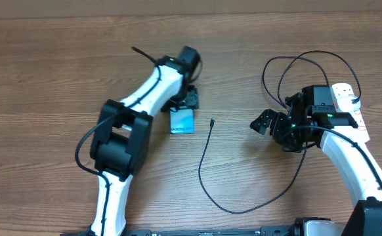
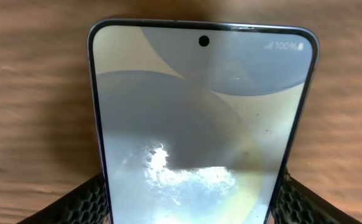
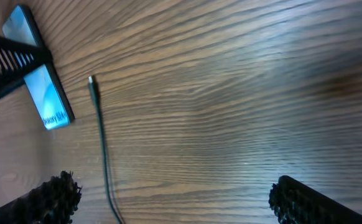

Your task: Plug charger to phone and switch on socket

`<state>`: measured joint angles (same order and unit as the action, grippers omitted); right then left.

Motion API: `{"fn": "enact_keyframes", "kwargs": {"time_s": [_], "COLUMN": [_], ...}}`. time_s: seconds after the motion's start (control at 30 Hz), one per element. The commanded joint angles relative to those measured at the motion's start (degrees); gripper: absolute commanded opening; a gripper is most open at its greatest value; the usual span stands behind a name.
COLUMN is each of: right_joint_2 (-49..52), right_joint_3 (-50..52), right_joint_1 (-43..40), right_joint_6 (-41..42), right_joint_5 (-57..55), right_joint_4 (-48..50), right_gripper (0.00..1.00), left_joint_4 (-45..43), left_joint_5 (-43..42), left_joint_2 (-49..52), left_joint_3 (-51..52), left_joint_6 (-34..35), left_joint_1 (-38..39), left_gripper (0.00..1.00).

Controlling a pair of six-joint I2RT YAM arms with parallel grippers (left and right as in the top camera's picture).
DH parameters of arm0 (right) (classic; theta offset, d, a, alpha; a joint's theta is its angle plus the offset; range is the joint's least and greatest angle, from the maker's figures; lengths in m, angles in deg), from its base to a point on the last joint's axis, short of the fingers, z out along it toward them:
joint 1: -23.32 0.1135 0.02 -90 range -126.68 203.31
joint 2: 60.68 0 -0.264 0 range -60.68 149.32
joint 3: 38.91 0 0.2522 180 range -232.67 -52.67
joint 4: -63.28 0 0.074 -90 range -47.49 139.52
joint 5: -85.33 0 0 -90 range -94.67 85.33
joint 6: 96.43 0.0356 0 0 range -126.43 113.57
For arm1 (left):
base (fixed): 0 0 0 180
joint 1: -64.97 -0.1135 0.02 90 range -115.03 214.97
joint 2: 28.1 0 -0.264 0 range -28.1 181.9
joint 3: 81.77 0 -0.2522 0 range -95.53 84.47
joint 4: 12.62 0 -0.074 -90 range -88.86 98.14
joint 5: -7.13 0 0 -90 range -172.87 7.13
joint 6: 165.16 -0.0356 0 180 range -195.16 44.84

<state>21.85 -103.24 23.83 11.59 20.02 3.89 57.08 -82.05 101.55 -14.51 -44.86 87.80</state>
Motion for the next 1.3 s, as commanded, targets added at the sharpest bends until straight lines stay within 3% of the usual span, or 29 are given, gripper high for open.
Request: {"fn": "enact_keyframes", "kwargs": {"time_s": [0.0,0.2,0.4,0.7,0.9,1.27], "right_joint_2": [0.1,0.1,0.1,0.1,0.1,0.1], "right_joint_3": [-0.9,-0.9,-0.9,-0.9,-0.9,-0.9], "right_joint_1": [1.9,3.9,3.9,3.9,3.9,3.9], "right_joint_6": [0.2,0.2,0.2,0.2,0.2,0.1], "right_joint_5": [1.1,1.0,1.0,0.9,0.9,0.9], "right_joint_4": [0.8,2.3,2.4,2.3,2.5,2.4], "right_gripper": [1.00,1.00,1.00,1.00,1.00,1.00], "left_joint_4": [0.6,-0.2,-1.9,-0.4,1.9,0.4], "left_joint_5": [1.1,1.1,1.0,1.3,1.0,0.2], "left_joint_2": [5.0,5.0,5.0,5.0,5.0,5.0], "left_joint_3": [3.3,3.3,3.3,3.3,3.3,3.3], "left_joint_6": [-3.6,-10.1,-10.1,-7.0,-4.6,-3.0], "left_joint_1": [-4.8,-8.0,-7.4,-5.4,-5.4,-5.3], "left_gripper": [0.75,0.78,0.69,0.86,0.72,0.92]}}
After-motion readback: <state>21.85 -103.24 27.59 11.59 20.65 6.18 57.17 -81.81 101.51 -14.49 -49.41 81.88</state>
